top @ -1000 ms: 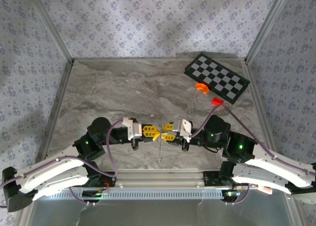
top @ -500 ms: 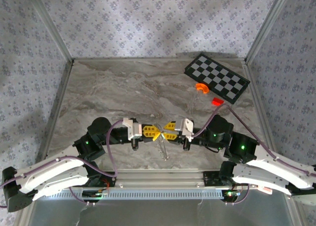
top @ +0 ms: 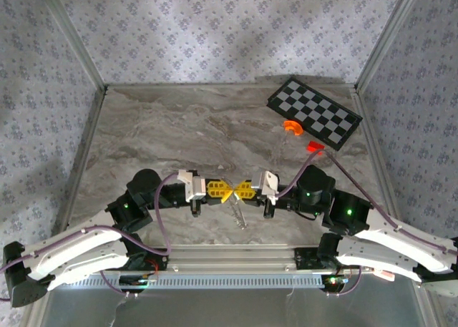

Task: Put the keys on the keyring

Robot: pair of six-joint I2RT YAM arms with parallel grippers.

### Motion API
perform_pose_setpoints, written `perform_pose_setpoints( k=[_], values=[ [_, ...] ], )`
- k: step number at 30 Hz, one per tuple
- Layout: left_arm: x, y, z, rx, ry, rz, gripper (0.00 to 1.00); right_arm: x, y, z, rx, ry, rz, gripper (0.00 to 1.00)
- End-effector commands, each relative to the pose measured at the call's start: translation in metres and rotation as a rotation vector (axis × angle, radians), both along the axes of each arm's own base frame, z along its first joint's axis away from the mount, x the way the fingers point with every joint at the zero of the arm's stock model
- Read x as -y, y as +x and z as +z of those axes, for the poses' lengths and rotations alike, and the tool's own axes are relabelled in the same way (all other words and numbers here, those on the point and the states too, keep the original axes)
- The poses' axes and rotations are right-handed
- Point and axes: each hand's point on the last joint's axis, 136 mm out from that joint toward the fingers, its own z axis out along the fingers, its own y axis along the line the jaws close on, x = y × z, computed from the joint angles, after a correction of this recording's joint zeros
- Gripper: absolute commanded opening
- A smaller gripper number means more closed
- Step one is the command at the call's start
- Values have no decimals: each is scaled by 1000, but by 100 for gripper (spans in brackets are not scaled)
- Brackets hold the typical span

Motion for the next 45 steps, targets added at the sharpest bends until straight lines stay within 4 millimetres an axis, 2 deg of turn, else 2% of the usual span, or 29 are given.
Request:
perform_pose_setpoints(
  k=[1, 5, 8, 10, 16, 20, 33, 38, 45],
  values=[
    [-2, 1, 15, 30, -28, 14, 0, 2, 2, 7, 22, 22, -11, 0],
    [-4, 17, -1, 20, 68, 107, 1, 5, 8, 3, 38, -6, -45, 0],
    [-8, 19, -11, 11, 134, 127, 13, 7, 15, -1, 52, -46, -77, 0],
    [-11, 18, -13, 11, 177, 133, 22, 7, 20, -4, 59, -77, -101, 0],
    [-22, 19, -20, 22, 301, 159, 24, 4, 29, -13, 56, -143, -123, 0],
    [-26, 17, -19, 25, 332, 158, 32, 3, 35, -18, 28, -195, -124, 0],
    [-33, 35, -6, -72, 326, 241, 35, 6, 42, -30, -77, -254, -137, 0],
    [-26, 39, -14, -154, 366, 219, 35, 8, 46, -34, -112, -259, -145, 0],
    [-20, 37, -28, -184, 416, 184, 36, 8, 52, -37, -132, -269, -152, 0]
  ],
)
